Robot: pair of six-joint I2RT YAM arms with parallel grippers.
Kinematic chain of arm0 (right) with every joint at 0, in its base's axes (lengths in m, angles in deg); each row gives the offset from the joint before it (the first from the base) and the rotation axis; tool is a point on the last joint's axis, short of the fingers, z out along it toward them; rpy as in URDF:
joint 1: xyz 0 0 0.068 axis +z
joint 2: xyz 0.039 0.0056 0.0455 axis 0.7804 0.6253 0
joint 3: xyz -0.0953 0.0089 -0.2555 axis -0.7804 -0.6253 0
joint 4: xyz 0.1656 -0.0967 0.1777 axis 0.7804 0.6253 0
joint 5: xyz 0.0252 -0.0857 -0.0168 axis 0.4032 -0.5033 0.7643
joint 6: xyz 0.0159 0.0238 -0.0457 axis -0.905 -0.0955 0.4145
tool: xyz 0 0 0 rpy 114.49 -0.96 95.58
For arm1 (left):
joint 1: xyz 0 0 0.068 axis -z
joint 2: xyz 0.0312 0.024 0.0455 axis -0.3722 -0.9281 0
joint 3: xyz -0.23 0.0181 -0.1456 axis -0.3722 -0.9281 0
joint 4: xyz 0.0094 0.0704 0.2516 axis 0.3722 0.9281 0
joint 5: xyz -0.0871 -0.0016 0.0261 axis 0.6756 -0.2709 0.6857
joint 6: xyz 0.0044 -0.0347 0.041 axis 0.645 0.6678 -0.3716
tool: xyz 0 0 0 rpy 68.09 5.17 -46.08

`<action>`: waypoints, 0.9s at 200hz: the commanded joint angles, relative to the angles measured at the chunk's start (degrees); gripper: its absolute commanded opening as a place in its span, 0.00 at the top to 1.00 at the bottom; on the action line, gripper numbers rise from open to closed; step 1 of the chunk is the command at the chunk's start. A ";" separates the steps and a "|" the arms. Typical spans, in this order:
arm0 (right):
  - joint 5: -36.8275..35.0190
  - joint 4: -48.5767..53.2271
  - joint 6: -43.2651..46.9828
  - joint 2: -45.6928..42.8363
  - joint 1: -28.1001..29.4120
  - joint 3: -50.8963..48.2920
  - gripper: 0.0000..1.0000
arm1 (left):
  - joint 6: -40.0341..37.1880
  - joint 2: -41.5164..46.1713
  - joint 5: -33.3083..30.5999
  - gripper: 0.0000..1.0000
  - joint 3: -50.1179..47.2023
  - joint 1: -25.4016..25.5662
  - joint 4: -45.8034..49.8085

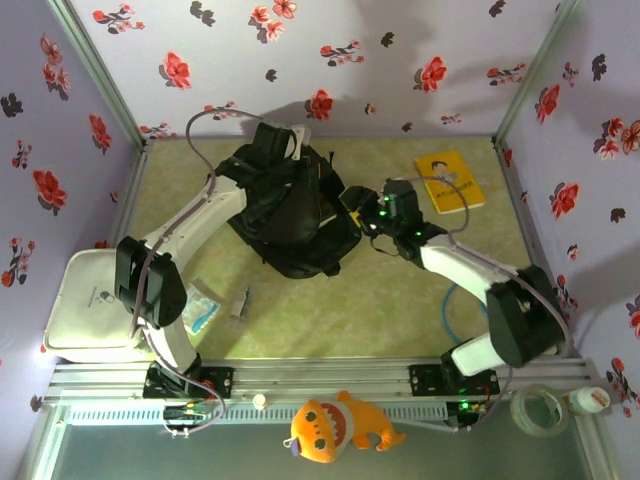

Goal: Pack the student bag

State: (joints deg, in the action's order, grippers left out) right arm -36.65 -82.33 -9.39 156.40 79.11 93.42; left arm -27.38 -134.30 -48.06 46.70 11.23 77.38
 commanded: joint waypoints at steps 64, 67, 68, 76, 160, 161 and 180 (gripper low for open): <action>-14.08 29.89 20.91 -5.22 -16.98 5.86 0.16 | -5.64 9.91 5.03 0.47 -10.70 -0.41 1.95; -13.83 30.04 21.43 -4.49 -17.67 6.40 0.16 | -5.45 10.29 4.99 0.43 -11.12 -0.45 1.78; -13.76 30.09 21.52 -4.29 -17.91 6.67 0.16 | -5.39 10.34 4.96 0.42 -11.24 -0.51 1.75; -13.53 30.87 22.69 -2.04 -19.60 8.53 0.16 | -4.83 11.42 4.56 0.34 -12.36 -0.60 1.22; -7.13 35.13 27.45 30.01 -30.07 35.13 0.15 | 4.42 19.09 -2.53 0.07 -23.71 -2.71 -6.44; -7.20 35.18 27.47 30.23 -30.08 35.41 0.15 | 4.42 19.10 -2.54 0.06 -23.77 -2.69 -6.45; -7.81 36.47 27.82 34.45 -31.25 39.16 0.15 | 4.52 19.56 -2.63 0.02 -24.58 -2.76 -6.76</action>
State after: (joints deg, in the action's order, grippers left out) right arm -45.22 -49.44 16.47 187.61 48.91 127.37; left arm -24.72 -116.84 -49.17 23.30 8.87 73.23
